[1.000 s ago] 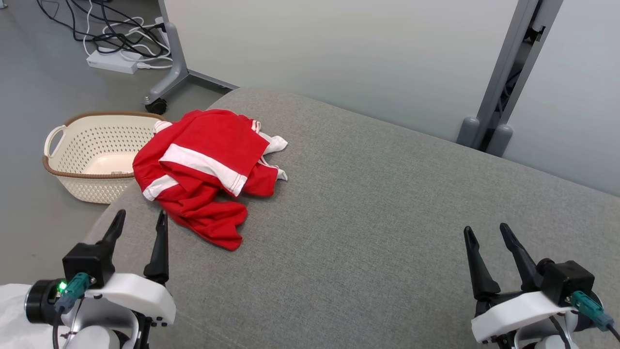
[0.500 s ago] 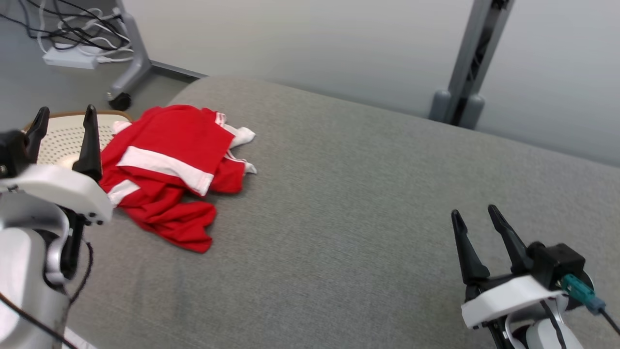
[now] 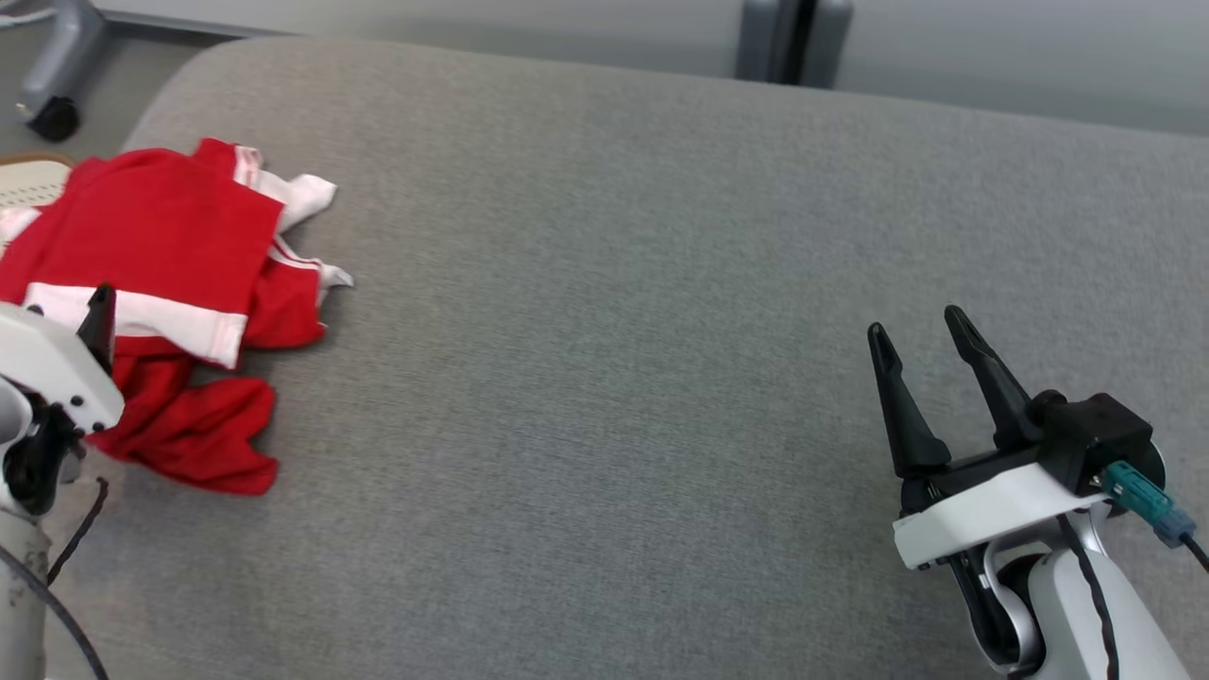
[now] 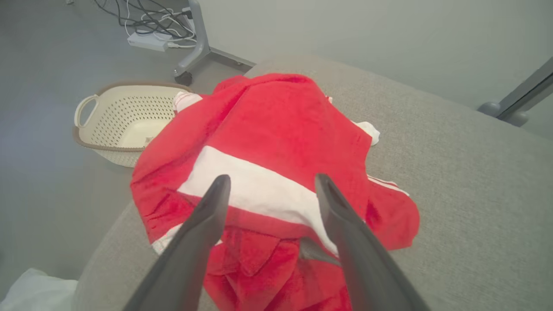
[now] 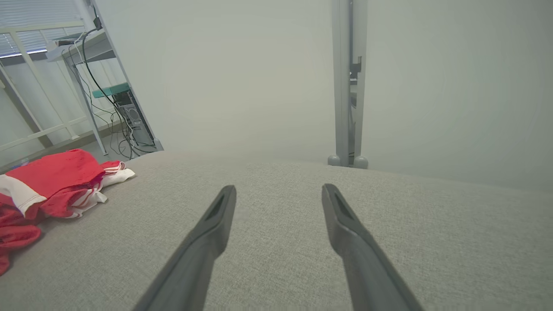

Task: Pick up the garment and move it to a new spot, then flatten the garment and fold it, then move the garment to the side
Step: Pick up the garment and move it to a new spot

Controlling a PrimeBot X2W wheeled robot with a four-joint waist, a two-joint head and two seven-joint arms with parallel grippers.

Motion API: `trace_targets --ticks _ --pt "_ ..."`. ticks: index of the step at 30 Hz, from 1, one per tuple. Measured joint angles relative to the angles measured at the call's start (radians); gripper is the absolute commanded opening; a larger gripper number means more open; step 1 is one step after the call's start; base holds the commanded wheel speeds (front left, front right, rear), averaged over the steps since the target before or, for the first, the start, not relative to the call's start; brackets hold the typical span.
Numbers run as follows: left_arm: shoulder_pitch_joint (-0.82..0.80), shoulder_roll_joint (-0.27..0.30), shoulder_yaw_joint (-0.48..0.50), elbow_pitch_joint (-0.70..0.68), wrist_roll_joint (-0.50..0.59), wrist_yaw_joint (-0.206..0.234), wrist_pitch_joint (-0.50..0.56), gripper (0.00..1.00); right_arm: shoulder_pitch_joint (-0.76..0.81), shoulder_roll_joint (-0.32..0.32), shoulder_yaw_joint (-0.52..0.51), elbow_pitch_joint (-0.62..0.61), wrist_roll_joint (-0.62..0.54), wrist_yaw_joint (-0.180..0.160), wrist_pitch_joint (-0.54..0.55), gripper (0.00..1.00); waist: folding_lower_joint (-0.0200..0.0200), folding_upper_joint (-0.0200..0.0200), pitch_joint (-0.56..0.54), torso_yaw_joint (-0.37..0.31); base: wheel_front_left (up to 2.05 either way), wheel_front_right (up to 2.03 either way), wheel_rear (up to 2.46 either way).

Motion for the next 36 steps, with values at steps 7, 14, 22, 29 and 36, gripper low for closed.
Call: trace_targets --ticks 7,14,22,29,36 --pt "-0.041 0.015 0.019 0.168 -0.033 -0.037 -0.008 1.00 -0.033 -0.018 0.008 -0.011 0.008 0.000 0.005 1.00 0.0000 0.0000 0.085 -0.056 0.00 0.00 0.00" --pt "-0.075 0.015 0.027 0.266 -0.048 -0.047 -0.051 0.00 -0.044 -0.034 0.003 -0.013 0.011 0.000 0.006 1.00 0.0000 0.0000 0.105 -0.081 0.00 0.00 0.00" --pt "-0.126 0.040 0.018 0.224 -0.009 -0.057 -0.285 0.00 -0.021 -0.049 -0.016 -0.011 0.016 0.000 0.003 1.00 0.0000 0.0000 0.058 -0.071 0.00 0.00 0.00" --pt "-0.133 0.053 -0.002 0.066 0.034 -0.049 -0.435 0.00 0.003 -0.030 -0.038 -0.004 0.024 0.000 -0.008 1.00 0.0000 0.0000 -0.021 -0.063 0.00 0.00 0.00" --pt "0.045 0.021 -0.031 -0.253 0.075 0.034 -0.455 0.00 0.041 -0.014 -0.060 0.000 0.024 0.000 -0.014 1.00 0.0000 0.0000 -0.106 -0.078 0.00 0.00 0.00"
